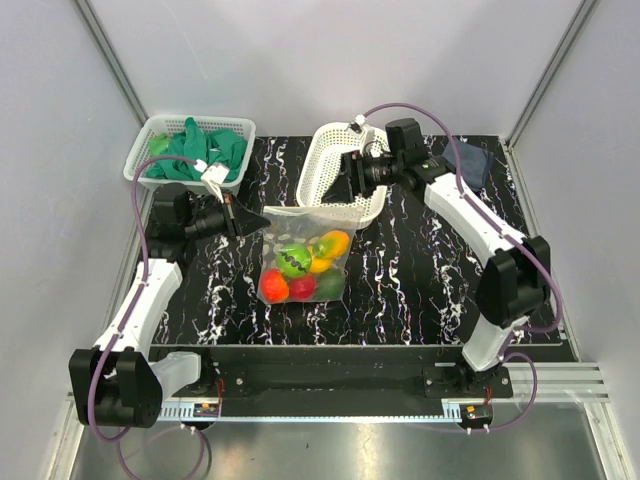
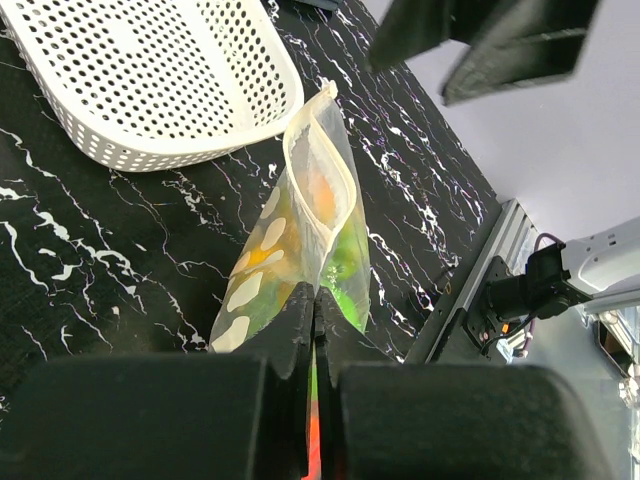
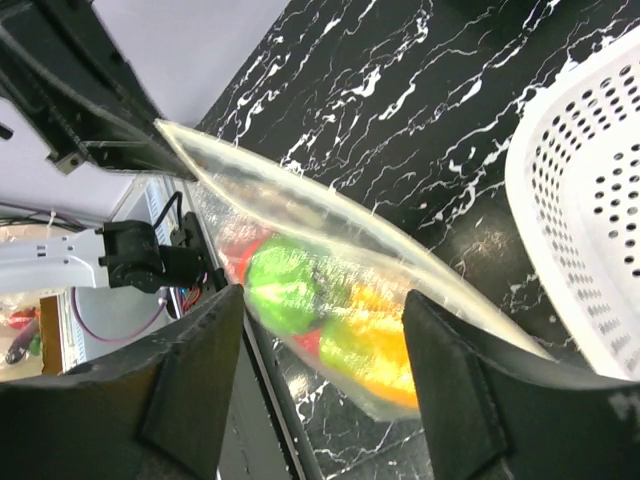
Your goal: Open the zip-top bag and remove the fake food
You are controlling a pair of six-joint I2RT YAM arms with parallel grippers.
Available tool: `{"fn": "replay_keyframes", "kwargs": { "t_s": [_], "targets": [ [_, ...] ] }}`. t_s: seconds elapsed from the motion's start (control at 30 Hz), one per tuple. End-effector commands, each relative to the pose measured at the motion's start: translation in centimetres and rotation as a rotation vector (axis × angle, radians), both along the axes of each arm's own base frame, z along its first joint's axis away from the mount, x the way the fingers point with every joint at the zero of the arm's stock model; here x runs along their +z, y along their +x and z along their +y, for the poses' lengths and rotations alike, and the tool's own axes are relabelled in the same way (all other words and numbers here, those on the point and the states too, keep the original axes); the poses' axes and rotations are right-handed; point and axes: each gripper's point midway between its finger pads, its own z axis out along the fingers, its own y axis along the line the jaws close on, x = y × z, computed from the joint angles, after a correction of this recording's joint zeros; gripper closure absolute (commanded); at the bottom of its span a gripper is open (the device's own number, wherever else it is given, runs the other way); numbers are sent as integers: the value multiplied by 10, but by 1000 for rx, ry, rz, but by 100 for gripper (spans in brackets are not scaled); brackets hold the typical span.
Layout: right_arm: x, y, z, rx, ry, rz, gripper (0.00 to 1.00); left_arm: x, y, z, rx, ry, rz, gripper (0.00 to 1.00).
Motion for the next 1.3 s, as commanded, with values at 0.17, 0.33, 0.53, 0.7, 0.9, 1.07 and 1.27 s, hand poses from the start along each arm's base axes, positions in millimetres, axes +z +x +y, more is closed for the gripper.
{"fn": "replay_keyframes", "kwargs": {
  "t_s": [0.17, 0.33, 0.53, 0.7, 0.9, 1.07, 1.27],
  "targets": [
    [1, 25, 33, 77, -7, -42, 33, 20, -4, -9, -72, -12, -103, 100],
    [2, 26, 45, 160, 2, -82, 39, 25, -7, -12, -84, -18, -110, 100],
    [-11, 14, 58, 250, -11, -122, 40, 30, -12, -16, -102, -23, -121, 100],
    [-20, -4, 71, 332, -15, -142, 40, 31, -14, -17, -108, -23, -124, 100],
    [-36, -16, 78, 378, -51, -156, 40, 32, -15, -18, -109, -21, -130, 100],
    [-39, -24, 78, 405, -64, -163, 32, 33, -17, -18, -110, -19, -131, 100],
    [-40, -18, 76, 381, -108, -214, 31, 35, -19, -18, -121, -22, -132, 100]
  ]
}}
